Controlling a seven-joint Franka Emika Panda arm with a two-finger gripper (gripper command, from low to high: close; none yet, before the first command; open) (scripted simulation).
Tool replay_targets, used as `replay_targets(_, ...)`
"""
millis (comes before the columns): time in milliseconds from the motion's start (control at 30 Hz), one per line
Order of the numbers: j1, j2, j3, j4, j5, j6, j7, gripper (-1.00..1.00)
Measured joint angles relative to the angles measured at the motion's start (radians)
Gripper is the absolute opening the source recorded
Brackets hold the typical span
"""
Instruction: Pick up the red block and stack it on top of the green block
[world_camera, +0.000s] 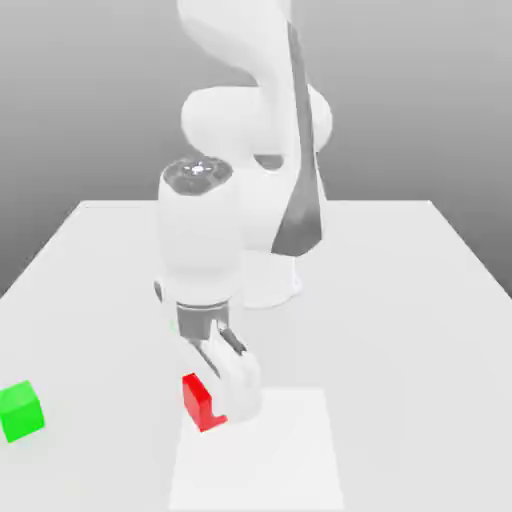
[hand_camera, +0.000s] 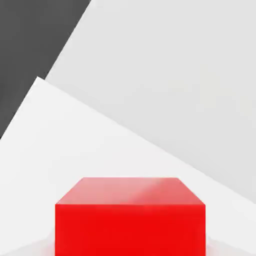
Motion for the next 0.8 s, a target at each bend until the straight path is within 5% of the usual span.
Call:
replay_targets(500, -0.352, 0.062, -0.146, 0.227, 0.039, -0.168, -0.646, -1.00)
replay_targets(667, -0.390, 0.208, -0.129, 0.250, 0.095, -0.048, -0.729, -1.00)
replay_targets(700, -0.394, 0.230, -0.124, 0.252, 0.103, -0.028, -0.735, 1.00)
replay_targets(800, -0.394, 0.230, -0.124, 0.252, 0.103, -0.028, -0.735, 1.00)
